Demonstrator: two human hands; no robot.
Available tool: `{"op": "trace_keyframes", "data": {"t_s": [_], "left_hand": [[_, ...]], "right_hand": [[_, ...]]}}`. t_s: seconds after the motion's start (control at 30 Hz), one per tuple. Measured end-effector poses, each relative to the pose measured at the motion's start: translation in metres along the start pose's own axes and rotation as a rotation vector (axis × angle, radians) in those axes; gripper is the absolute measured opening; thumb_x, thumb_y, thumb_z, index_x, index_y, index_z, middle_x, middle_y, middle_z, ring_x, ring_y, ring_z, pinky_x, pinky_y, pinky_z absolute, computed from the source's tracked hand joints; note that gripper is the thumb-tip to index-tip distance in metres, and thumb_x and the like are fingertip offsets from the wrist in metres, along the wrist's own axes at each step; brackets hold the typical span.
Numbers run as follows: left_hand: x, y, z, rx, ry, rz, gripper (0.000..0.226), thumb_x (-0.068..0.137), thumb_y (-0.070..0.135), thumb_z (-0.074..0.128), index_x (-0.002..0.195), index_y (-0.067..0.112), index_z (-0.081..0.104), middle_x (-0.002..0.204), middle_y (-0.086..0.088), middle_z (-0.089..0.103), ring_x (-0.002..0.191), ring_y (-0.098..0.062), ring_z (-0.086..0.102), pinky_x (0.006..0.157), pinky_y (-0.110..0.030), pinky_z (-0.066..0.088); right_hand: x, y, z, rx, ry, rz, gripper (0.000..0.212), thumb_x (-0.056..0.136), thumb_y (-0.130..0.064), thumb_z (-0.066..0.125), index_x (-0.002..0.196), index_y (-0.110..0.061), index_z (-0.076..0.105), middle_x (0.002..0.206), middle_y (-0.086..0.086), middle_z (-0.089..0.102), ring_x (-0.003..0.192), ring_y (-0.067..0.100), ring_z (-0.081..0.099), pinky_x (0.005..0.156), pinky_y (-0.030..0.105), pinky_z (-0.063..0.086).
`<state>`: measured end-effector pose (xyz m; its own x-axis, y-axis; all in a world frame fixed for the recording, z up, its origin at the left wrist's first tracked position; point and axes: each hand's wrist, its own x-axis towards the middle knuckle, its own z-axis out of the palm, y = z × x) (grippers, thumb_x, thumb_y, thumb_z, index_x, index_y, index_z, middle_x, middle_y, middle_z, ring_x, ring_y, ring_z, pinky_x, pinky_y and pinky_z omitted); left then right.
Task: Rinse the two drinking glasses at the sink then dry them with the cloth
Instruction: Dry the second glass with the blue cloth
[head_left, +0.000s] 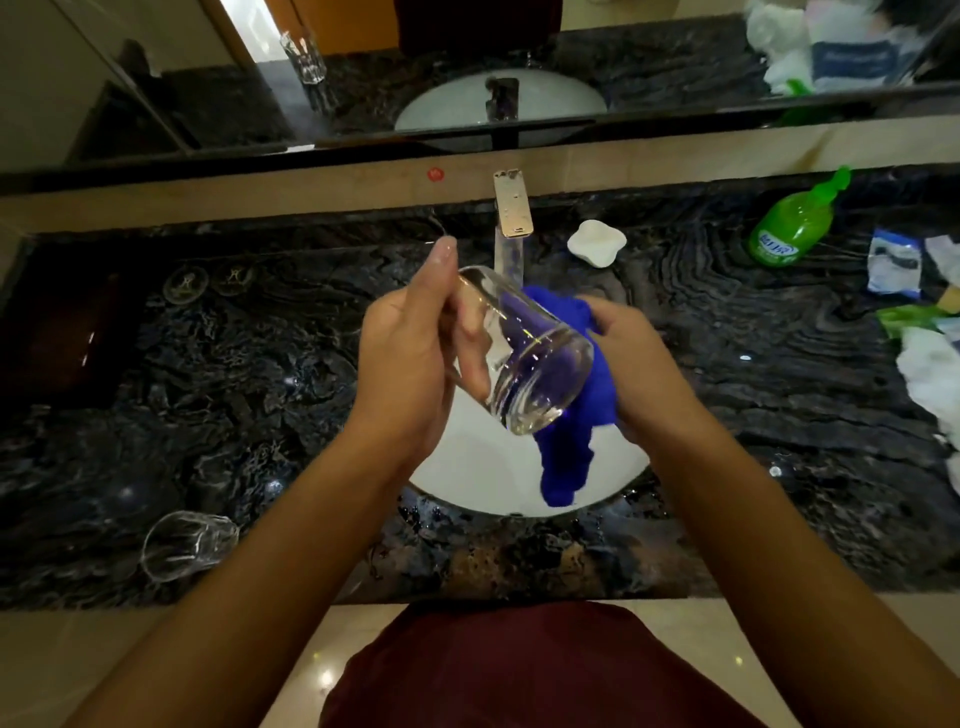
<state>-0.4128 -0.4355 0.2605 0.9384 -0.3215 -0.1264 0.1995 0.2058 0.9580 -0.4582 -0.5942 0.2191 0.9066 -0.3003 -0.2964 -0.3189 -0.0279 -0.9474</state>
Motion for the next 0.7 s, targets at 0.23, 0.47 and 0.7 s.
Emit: {"op": "trace_keyframes", "data": {"t_s": [0.23, 0.47, 0.7], "left_hand": [[-0.007, -0.003, -0.029, 0.297, 0.158, 0.077, 0.059, 0.108, 0.040, 0.045, 0.056, 0.018, 0.060, 0.039, -0.007, 0.052, 0.036, -0.019, 0.051, 0.053, -0.023, 0.046], [-0.025, 0.006, -0.039, 0.584, 0.065, 0.366, 0.052, 0.109, 0.025, 0.047, 0.064, 0.005, 0.064, 0.046, -0.008, 0.059, 0.041, -0.016, 0.060, 0.050, -0.023, 0.047], [-0.042, 0.001, -0.069, 0.472, 0.232, 0.459, 0.042, 0.098, 0.050, 0.059, 0.119, 0.014, 0.056, 0.116, -0.012, 0.068, 0.108, -0.026, 0.067, 0.093, -0.044, 0.055]], "right_hand": [[-0.014, -0.009, -0.001, 0.030, -0.167, -0.064, 0.025, 0.096, -0.022, 0.067, 0.114, -0.038, 0.073, 0.098, -0.001, 0.077, 0.089, 0.024, 0.075, 0.082, 0.042, 0.063], [-0.018, -0.011, 0.022, -0.337, -0.570, -0.089, 0.054, 0.071, -0.063, 0.077, 0.118, -0.038, 0.068, 0.113, -0.011, 0.074, 0.105, 0.005, 0.069, 0.098, 0.035, 0.054], [-0.020, -0.010, 0.042, -0.014, -0.573, -0.081, 0.056, 0.059, -0.046, 0.080, 0.109, -0.022, 0.072, 0.089, 0.002, 0.076, 0.085, 0.016, 0.073, 0.083, 0.031, 0.058]]}}
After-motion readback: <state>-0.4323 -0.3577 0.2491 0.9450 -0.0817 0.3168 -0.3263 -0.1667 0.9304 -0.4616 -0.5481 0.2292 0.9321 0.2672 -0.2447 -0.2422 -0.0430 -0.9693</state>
